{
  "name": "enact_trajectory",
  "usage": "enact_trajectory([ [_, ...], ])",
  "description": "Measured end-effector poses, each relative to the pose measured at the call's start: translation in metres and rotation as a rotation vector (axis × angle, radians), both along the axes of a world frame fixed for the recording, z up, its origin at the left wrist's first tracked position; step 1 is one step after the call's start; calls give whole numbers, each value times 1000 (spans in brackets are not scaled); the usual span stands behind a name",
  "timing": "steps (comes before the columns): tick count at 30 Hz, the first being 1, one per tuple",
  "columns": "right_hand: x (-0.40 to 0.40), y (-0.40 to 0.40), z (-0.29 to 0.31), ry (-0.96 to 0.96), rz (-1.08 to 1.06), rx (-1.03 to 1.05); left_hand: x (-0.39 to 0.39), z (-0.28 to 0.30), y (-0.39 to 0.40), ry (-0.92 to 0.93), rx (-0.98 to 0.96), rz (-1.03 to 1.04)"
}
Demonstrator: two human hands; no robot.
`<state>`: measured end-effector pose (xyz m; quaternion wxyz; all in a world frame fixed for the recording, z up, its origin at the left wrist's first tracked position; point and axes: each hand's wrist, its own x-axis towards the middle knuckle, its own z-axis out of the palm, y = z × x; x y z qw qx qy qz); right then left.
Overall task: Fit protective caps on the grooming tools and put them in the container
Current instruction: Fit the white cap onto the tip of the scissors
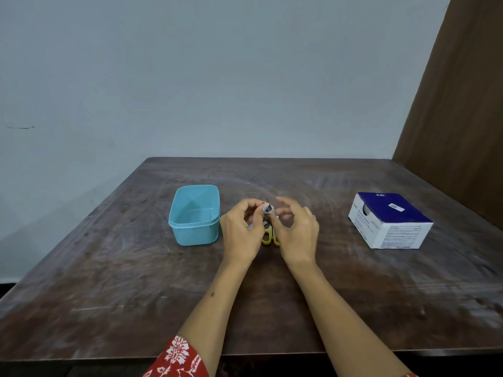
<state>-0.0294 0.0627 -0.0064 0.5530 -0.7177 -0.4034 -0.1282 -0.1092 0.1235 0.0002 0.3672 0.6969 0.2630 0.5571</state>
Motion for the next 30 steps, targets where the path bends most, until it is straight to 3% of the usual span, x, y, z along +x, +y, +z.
enact_trajectory([
  [14, 0, 1, -1, -42, -28, -19, -1, 0, -1, -2, 89, 23],
  [18, 2, 1, -4, 34, -47, -132, -2, 1, -1, 5, 139, 36],
  [30, 1, 0, -4, 106, 20, -23, -3, 1, 0, -5, 161, 29],
])
